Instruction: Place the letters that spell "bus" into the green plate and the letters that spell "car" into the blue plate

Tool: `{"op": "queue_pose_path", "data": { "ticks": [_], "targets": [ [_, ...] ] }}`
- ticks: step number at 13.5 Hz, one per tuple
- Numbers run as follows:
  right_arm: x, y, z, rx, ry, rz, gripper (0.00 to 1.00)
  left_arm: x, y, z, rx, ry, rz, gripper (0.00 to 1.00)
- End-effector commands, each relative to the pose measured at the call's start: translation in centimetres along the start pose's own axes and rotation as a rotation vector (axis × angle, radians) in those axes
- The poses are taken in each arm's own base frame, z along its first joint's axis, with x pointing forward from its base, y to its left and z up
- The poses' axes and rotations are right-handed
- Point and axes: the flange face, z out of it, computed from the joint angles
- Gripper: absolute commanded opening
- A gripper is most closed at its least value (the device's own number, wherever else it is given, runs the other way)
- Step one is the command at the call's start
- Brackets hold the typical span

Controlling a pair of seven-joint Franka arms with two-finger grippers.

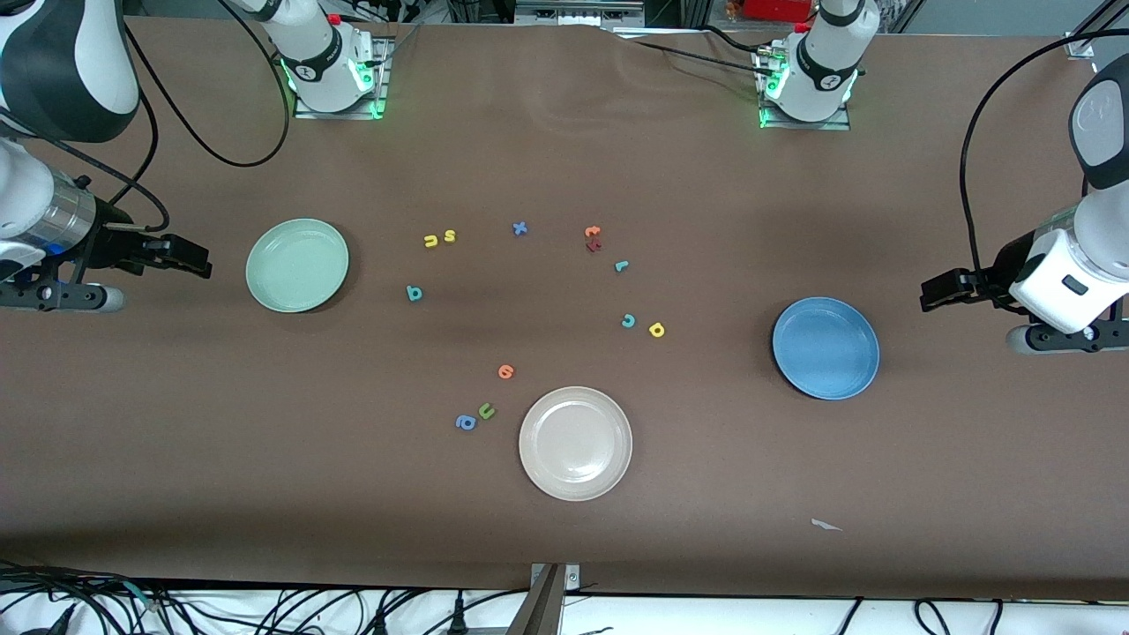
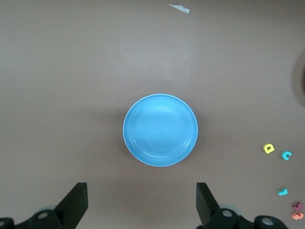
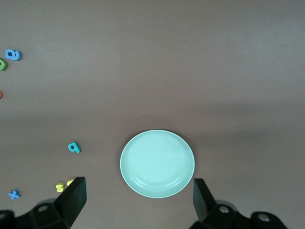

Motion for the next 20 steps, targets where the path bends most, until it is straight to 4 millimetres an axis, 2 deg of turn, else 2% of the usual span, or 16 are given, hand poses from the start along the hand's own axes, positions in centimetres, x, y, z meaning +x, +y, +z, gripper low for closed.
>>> {"op": "queue_pose_path", "data": {
  "ticks": [1,20],
  "targets": [
    [-0.59,-0.24,-0.35,0.0,-0.031,0.024,1.0,0.13,0.07,-0.53,0.028,0.013,0.026,1.0],
    [-0.66,-0.84,0.2,-0.065,-0.054,-0.003,0.99,0.11,0.03,-0.37,0.029,0.008,0.026,1.0]
  ]
}}
